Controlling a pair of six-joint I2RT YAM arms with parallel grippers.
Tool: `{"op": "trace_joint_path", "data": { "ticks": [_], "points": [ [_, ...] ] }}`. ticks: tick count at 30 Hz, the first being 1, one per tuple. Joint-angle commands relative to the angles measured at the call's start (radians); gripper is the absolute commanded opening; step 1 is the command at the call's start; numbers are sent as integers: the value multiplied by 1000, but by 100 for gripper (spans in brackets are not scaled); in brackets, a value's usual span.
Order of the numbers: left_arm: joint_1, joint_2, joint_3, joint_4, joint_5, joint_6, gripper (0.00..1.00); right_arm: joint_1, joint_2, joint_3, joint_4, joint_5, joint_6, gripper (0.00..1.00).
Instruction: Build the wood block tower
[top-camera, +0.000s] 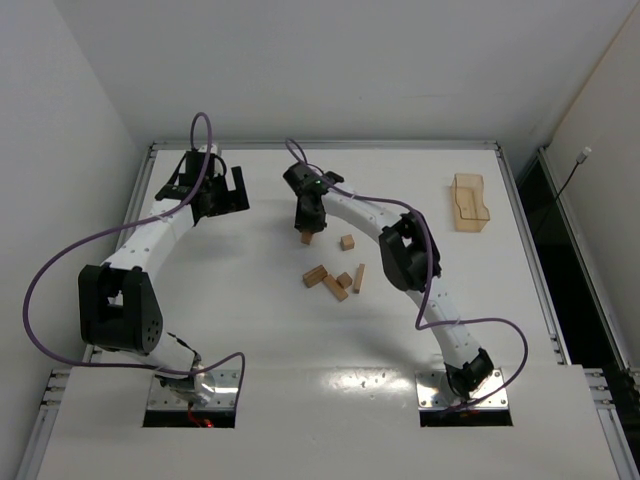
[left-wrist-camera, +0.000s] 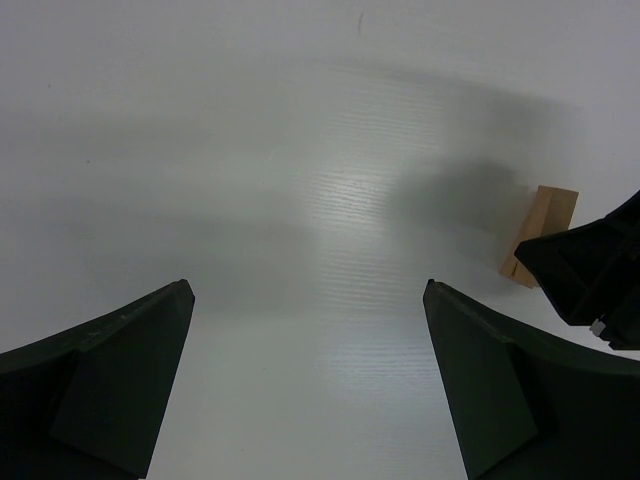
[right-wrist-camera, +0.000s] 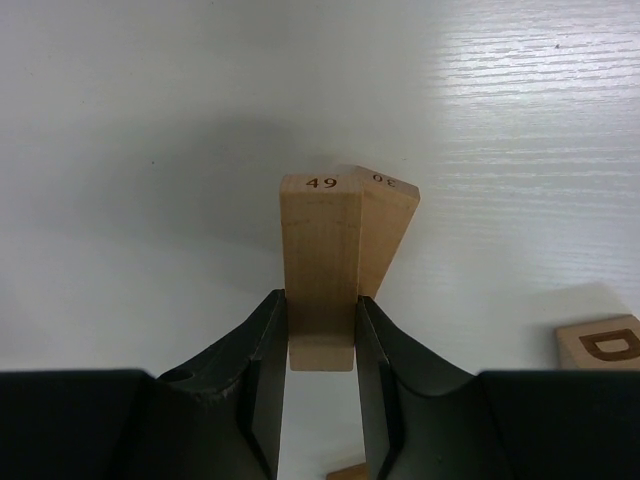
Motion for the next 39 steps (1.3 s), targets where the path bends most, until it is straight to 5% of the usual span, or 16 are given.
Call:
{"op": "trace_joint_path", "data": {
  "ticks": [1,7,19,22,27,30,39],
  "points": [
    [11,6,7,24,19,-11,100,13,-1,42,20,28,20,20],
    [11,16,7,33,19,-11,100,13,-1,33,-2,42,41,0],
    [11,16,7,33,28,-11,100,13,-12,33,-40,94,87,0],
    [11,16,7,33,28,-11,100,13,-12,33,-31,94,87,15],
    [11,16,7,33,28,-11,100,23,-12,23,-20,62,74,17],
    [11,25,7,33,28,-11,100,23,-21,23,0,51,49,0],
    [11,25,7,33,37,-11,100,23,-53,33,27,37,0,0]
  ]
}}
